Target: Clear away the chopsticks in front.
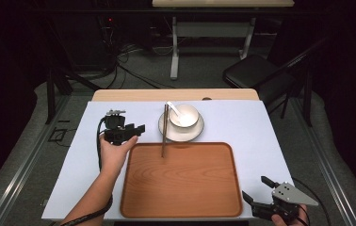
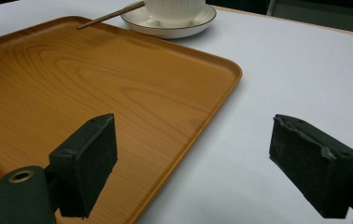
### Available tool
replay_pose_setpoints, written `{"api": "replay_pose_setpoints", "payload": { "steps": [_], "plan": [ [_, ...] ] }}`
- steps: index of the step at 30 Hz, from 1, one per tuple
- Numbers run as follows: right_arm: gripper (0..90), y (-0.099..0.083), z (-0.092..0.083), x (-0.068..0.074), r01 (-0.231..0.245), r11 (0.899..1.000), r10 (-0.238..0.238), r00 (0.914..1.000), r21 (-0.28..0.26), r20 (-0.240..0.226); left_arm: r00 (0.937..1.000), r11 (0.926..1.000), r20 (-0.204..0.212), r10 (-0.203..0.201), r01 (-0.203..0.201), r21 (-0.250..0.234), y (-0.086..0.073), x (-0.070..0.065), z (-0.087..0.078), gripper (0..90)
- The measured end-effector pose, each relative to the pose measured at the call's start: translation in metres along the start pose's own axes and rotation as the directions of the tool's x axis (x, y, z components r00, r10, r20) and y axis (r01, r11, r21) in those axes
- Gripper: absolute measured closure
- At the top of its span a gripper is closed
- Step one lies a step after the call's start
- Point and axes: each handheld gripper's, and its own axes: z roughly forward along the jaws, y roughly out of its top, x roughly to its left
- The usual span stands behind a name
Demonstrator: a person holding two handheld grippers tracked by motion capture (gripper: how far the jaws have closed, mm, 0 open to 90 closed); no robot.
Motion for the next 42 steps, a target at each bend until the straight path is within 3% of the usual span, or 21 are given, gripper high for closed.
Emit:
{"api": "replay_pose_setpoints", "payload": {
  "steps": [12,18,21,26,29,35,42],
  "plan": [
    [14.8,0.000,0.000,-0.001,-0.006,1.000,0.006,1.0000,-0.002,-0.001,0.9997,0.9984,0.011,-0.022,0.022,0.053,0.011,0.001,0.018,48.0],
    [14.8,0.000,0.000,-0.002,-0.008,1.000,0.008,1.0000,-0.003,-0.001,0.9998,0.9979,-0.012,-0.012,0.013,0.064,0.017,-0.001,0.028,48.1],
    [14.8,0.000,0.000,-0.002,-0.009,1.000,0.009,1.0000,-0.004,-0.002,0.9984,0.9947,0.036,-0.045,0.041,0.094,0.020,0.000,0.038,50.5],
    [14.8,0.000,0.000,-0.002,-0.014,1.000,0.014,0.9999,-0.001,-0.003,0.9984,0.9913,0.017,-0.054,0.052,0.121,0.024,-0.002,0.050,52.1],
    [14.8,0.000,0.000,-0.002,-0.015,1.000,0.015,0.9999,0.000,-0.004,0.9950,0.9836,0.032,-0.095,0.089,0.157,0.024,-0.001,0.057,55.5],
    [14.8,0.000,0.000,-0.003,-0.021,1.000,0.021,0.9998,0.000,-0.004,0.9921,0.9725,0.038,-0.119,0.109,0.206,0.021,-0.002,0.068,64.1],
    [14.8,0.000,0.000,-0.004,-0.025,1.000,0.025,0.9997,0.002,-0.004,0.9912,0.9580,0.061,-0.117,0.097,0.270,0.012,-0.009,0.080,68.5]
  ]
}}
